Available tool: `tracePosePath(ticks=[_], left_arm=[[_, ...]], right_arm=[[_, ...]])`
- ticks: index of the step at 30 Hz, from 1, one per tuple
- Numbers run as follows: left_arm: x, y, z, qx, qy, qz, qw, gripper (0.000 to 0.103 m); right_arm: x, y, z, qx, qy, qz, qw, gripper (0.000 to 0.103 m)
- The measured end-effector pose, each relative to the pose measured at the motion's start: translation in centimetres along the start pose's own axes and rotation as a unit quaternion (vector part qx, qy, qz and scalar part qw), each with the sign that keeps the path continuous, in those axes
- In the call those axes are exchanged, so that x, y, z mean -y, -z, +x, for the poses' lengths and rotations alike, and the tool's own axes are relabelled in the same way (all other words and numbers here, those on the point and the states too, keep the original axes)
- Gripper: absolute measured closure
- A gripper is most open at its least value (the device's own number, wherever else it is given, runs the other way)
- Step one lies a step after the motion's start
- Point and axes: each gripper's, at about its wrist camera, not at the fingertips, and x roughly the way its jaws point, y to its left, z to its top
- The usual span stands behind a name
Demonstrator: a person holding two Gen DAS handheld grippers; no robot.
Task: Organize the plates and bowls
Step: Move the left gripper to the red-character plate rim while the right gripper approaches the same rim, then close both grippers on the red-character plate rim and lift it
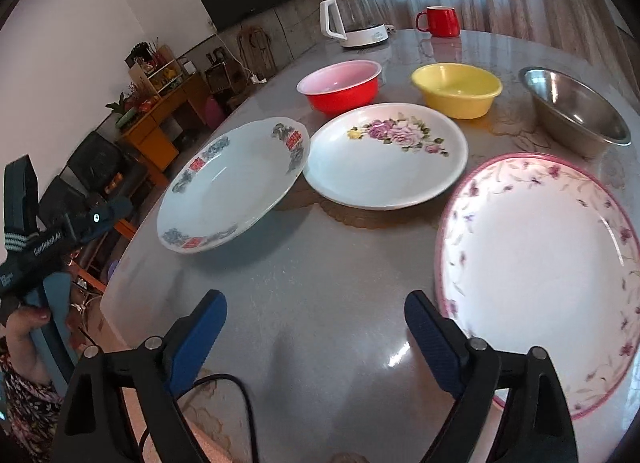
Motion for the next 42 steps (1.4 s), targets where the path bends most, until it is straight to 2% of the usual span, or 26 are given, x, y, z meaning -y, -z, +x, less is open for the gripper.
tracePosePath(ticks=[3, 6, 8, 11, 17, 22, 24, 29, 32, 36, 38, 42], left_arm=[[-1.3, -1.2, 1.1, -0.015, 0.031, -0.037, 0.9987, 0.001], [-2.1, -2.2, 1.5, -0.006, 0.046, -0.053, 0.9975, 0.001], [-1.9, -2.7, 1.9, -0.003, 0.048, -0.046, 0.9978, 0.001], [-1.6, -3.7, 2.9, -0.006, 0.048, -0.028, 0.9985, 0.0], [-1.1, -4.9, 5.4, -0.027, 0.015, 0.015, 0.9994, 0.0], [0.0, -5.8, 6.6, -0.029, 0.028, 0.055, 0.9977, 0.002], [0.2, -5.9, 7.1, -0.033, 0.032, 0.07, 0.9965, 0.005], [1.3, -6.5, 8.8, -0.044, 0.028, 0.118, 0.9916, 0.018], [1.5, -6.5, 9.7, -0.055, 0.039, 0.128, 0.9895, 0.03], [1.7, -6.7, 11.4, -0.083, 0.05, 0.133, 0.9864, 0.04], [1.7, -6.7, 12.2, -0.093, 0.056, 0.133, 0.9851, 0.051], [1.7, -6.4, 12.9, -0.095, 0.054, 0.141, 0.9839, 0.057]], right_arm=[[-0.1, -0.5, 0.7, -0.001, -0.023, 0.02, 1.0, 0.03], [0.1, -1.1, 1.5, -0.005, -0.05, 0.045, 0.998, 0.03], [0.1, -1.4, 2.2, -0.005, -0.061, 0.059, 0.996, 0.035], [-0.3, -1.8, 3.1, 0.001, -0.068, 0.068, 0.995, 0.036], [-1.3, -3.3, 5.5, 0.002, -0.069, 0.074, 0.995, 0.043], [-1.0, -4.0, 7.5, -0.013, -0.082, 0.096, 0.992, 0.049], [-1.1, -4.3, 7.9, -0.01, -0.084, 0.096, 0.992, 0.056], [-1.3, -4.7, 8.9, 0.0, -0.091, 0.094, 0.991, 0.059], [-1.3, -4.7, 9.2, 0.005, -0.096, 0.09, 0.991, 0.062], [-1.4, -4.7, 9.6, 0.013, -0.096, 0.08, 0.992, 0.072], [-1.3, -4.7, 9.8, 0.016, -0.099, 0.08, 0.992, 0.075], [-1.5, -4.6, 9.8, 0.021, -0.107, 0.07, 0.992, 0.079]])
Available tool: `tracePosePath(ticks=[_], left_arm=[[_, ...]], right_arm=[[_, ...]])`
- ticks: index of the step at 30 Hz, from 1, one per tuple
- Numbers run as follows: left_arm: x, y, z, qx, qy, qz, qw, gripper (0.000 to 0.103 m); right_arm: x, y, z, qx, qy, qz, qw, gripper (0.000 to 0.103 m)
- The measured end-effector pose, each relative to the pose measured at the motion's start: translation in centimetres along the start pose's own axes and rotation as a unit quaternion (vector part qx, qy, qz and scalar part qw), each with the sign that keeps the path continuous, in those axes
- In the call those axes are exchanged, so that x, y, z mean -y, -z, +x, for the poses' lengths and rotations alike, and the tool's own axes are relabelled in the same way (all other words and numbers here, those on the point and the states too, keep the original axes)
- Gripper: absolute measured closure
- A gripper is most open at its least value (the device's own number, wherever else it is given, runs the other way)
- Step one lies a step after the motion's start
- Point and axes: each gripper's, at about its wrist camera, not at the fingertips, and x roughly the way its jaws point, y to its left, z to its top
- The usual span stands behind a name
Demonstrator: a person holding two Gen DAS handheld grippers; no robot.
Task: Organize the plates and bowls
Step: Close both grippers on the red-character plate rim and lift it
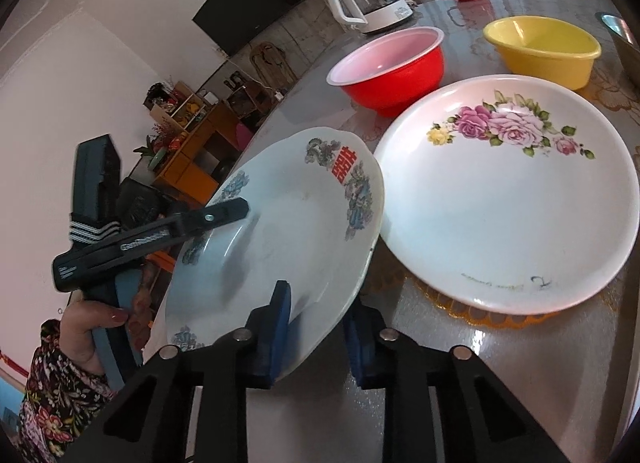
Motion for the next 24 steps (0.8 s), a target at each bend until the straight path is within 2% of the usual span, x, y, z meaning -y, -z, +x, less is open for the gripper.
tracePosePath(ticks=[5, 15, 20, 24], left_arm=[[-0.3, 0.2, 0.1, 0.008, 0.013, -0.005, 0.9999, 0.058], [-0.2, 1.1, -0.7, 0.015, 0.0, 0.004, 0.9999, 0.058], [0.7, 2.8, -1.8, 0.012, -0.016, 0.019, 0.9996, 0.058], [1.3, 4.5, -2.9, 0.011, -0.015, 0.021, 0.9996, 0.058]], right_arm=[[-0.3, 0.2, 0.0, 0.004, -0.005, -0.013, 1.0, 0.081], [-0.1, 0.0, 0.2, 0.007, -0.006, -0.007, 1.0, 0.083], [-0.2, -0.2, 0.2, -0.002, 0.014, -0.011, 1.0, 0.085], [-0.1, 0.3, -0.3, -0.02, 0.008, -0.017, 1.0, 0.085]])
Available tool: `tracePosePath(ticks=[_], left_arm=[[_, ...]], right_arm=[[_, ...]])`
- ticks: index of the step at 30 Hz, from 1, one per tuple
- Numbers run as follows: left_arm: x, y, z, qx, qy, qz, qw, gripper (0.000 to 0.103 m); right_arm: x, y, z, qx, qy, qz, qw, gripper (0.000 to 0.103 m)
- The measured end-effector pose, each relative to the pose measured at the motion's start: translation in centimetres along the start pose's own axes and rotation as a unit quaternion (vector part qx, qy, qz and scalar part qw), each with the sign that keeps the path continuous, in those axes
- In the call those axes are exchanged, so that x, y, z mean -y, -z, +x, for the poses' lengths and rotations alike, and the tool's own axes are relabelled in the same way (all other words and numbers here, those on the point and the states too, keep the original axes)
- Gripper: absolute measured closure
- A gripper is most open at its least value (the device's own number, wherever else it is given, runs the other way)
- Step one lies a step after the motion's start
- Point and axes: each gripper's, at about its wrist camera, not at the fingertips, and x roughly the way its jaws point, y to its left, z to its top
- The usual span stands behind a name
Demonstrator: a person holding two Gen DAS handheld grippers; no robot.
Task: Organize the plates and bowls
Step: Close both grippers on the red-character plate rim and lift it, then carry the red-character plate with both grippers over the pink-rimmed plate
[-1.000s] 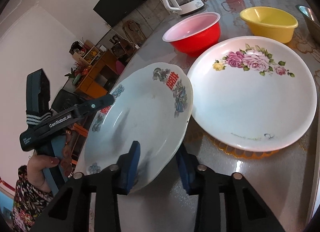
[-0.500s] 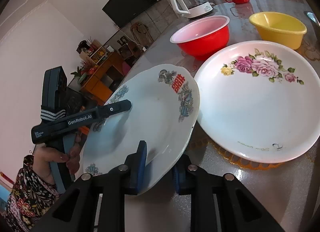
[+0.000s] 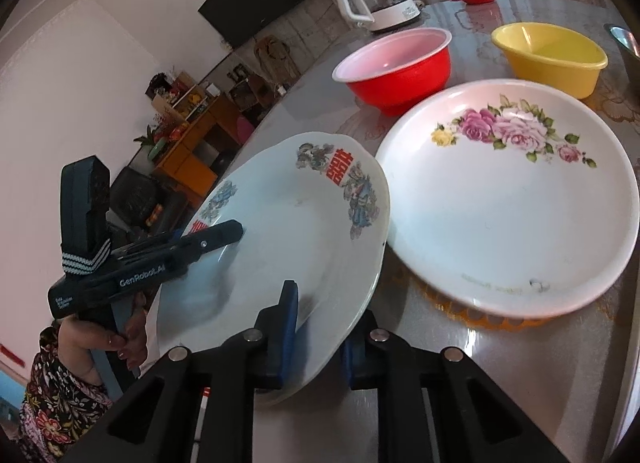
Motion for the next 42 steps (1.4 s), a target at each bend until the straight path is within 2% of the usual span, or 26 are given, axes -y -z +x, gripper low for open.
tracePosePath(ticks=[4, 8, 11, 13, 16, 21, 25, 34, 42], left_arm=[[0.1, 0.9, -0.7, -0.001, 0.004, -0.008, 1.0, 0.058], [-0.3, 0.2, -0.3, 0.008, 0.012, -0.028, 0.9995, 0.047], [0.1, 0.0, 0.1, 0.013, 0.01, -0.028, 0.9995, 0.05], [0.9, 0.2, 0.2, 0.022, -0.019, -0.008, 0.9995, 0.05], [0.4, 0.7, -0.1, 0.032, -0.019, -0.03, 0.9989, 0.057], [1.3, 1.6, -0.6, 0.04, -0.025, -0.014, 0.9988, 0.057], [1.9, 2.4, -1.0, 0.044, -0.023, -0.013, 0.9987, 0.057], [4.1, 4.4, -1.9, 0.064, -0.02, -0.016, 0.9976, 0.057], [5.8, 4.9, -2.5, 0.072, 0.007, -0.037, 0.9967, 0.058]], right_arm=[[0.4, 0.4, -0.4, -0.005, -0.009, 0.001, 1.0, 0.085], [0.8, -0.1, 0.0, 0.001, -0.017, 0.027, 1.0, 0.081], [0.5, -0.2, 0.3, 0.006, -0.007, 0.018, 1.0, 0.079], [0.1, 0.0, 0.3, 0.008, 0.001, 0.004, 1.0, 0.078], [-0.2, 0.1, 0.1, 0.008, 0.014, -0.013, 1.0, 0.082], [0.3, 0.3, -0.7, 0.006, 0.027, -0.015, 1.0, 0.085], [0.5, 0.2, -0.8, 0.001, 0.026, -0.012, 1.0, 0.087], [0.3, 0.8, -2.5, 0.013, 0.053, -0.044, 0.998, 0.087], [0.6, 1.1, -4.8, 0.025, 0.075, -0.07, 0.994, 0.087]])
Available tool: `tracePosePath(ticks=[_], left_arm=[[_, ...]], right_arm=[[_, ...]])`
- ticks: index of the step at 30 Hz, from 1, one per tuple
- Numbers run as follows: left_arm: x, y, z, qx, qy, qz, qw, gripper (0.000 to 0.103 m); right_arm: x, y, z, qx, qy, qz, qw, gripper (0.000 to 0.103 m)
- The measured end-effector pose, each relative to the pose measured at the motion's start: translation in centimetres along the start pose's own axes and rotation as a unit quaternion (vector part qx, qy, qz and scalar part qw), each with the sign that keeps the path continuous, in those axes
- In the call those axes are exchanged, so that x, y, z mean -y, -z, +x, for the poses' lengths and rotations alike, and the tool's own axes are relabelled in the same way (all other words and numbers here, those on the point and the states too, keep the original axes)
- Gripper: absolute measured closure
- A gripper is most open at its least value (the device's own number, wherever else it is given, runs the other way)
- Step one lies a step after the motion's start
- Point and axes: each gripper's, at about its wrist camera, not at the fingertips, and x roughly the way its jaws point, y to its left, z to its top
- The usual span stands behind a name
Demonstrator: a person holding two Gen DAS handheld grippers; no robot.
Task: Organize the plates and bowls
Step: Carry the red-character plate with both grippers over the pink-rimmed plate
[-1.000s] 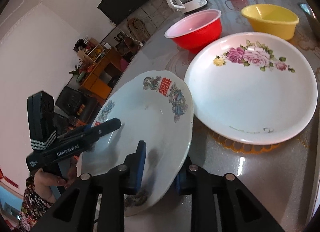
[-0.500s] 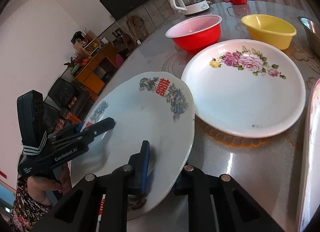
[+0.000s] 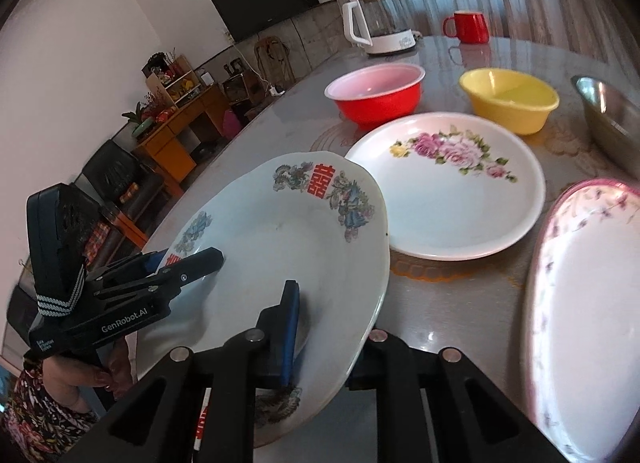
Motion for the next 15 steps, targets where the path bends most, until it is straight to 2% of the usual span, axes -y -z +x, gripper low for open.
tracePosePath(ticks=[15], left_arm=[[7.2, -1.3, 0.3, 0.019, 0.054, 0.02, 0.9982, 0.058]], right_arm=[[4.0, 0.5, -6.6, 0.035, 0.033, 0.021, 0.999, 0.087]])
